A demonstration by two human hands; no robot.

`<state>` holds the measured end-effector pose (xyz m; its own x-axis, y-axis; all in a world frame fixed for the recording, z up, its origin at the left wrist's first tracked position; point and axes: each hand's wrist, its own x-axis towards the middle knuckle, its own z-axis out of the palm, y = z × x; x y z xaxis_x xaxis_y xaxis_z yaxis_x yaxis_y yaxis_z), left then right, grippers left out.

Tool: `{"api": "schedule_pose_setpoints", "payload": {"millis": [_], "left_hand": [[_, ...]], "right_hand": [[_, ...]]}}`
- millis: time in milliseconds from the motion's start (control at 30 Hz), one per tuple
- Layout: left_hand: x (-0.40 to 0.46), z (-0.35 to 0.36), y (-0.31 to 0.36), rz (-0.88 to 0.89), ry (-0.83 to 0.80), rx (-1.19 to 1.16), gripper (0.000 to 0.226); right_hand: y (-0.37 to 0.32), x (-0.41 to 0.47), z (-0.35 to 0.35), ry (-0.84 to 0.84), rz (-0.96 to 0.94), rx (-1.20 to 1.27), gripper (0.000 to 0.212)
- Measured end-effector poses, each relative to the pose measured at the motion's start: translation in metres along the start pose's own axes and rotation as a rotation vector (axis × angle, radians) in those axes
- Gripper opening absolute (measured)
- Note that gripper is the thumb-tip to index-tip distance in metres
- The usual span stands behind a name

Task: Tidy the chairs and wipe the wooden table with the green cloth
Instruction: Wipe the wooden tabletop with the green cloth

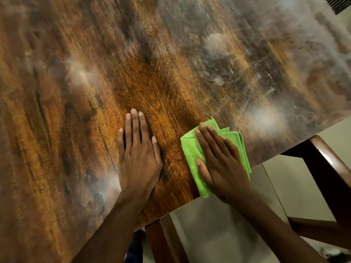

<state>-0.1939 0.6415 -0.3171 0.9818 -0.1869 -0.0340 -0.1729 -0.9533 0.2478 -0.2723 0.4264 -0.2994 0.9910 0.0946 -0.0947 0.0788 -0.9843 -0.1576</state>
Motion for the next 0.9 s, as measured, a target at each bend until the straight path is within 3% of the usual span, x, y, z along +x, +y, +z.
{"api": "schedule_pose_setpoints", "payload": {"millis": [300, 400, 533, 767, 900], "left_hand": [[0.0, 0.0, 0.002, -0.003, 0.006, 0.011, 0.066], [0.0, 0.0, 0.003, -0.009, 0.013, 0.018, 0.066], [0.0, -0.001, 0.004, -0.01, 0.013, 0.017, 0.066], [0.001, -0.002, 0.003, -0.009, -0.006, 0.01, 0.067], [0.001, -0.001, 0.003, -0.01, 0.001, 0.029, 0.067]], "right_hand": [[0.0, 0.198, -0.01, 0.096, -0.063, -0.016, 0.068], [-0.001, 0.219, -0.011, 0.09, -0.05, -0.019, 0.069], [0.009, 0.177, -0.007, 0.124, -0.044, -0.018, 0.067], [0.041, 0.042, -0.008, 0.033, 0.004, -0.05, 0.067], [0.043, 0.022, -0.005, 0.016, 0.036, -0.038, 0.069]]}}
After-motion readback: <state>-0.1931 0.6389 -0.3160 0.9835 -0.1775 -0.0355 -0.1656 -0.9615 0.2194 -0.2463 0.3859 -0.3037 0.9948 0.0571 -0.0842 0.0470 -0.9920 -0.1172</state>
